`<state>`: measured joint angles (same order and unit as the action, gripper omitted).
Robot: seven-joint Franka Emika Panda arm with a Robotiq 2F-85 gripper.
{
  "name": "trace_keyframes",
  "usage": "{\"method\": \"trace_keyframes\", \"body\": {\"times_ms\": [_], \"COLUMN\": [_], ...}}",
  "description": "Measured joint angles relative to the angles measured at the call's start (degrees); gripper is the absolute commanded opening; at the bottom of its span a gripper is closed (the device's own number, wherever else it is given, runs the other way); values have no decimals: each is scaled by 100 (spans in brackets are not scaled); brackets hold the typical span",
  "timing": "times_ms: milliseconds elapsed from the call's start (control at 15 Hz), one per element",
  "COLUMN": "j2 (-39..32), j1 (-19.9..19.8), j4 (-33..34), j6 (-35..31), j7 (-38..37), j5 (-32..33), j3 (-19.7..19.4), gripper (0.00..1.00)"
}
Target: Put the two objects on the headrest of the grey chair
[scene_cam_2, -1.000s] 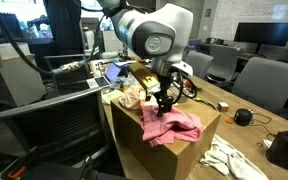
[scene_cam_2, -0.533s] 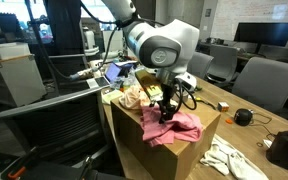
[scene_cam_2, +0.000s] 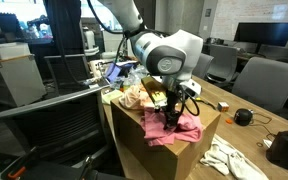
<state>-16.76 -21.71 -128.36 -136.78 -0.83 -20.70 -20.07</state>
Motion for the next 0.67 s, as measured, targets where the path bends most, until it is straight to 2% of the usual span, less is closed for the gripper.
{"method": "trace_keyframes", "body": {"times_ms": [67,133,200,267,667], "j2": [-31,-58,-80,-102,-143], "j1": [-7,-11,-13,-13,-15], "j4": [27,51,68,82,126], "j6": [0,0,0,0,0], "j7": [-22,-35,-38,-39,-39], "j5": [0,-6,-9,-9,-14], "j3": [17,35,52,69,126], "gripper": [75,74,68,58,13]}}
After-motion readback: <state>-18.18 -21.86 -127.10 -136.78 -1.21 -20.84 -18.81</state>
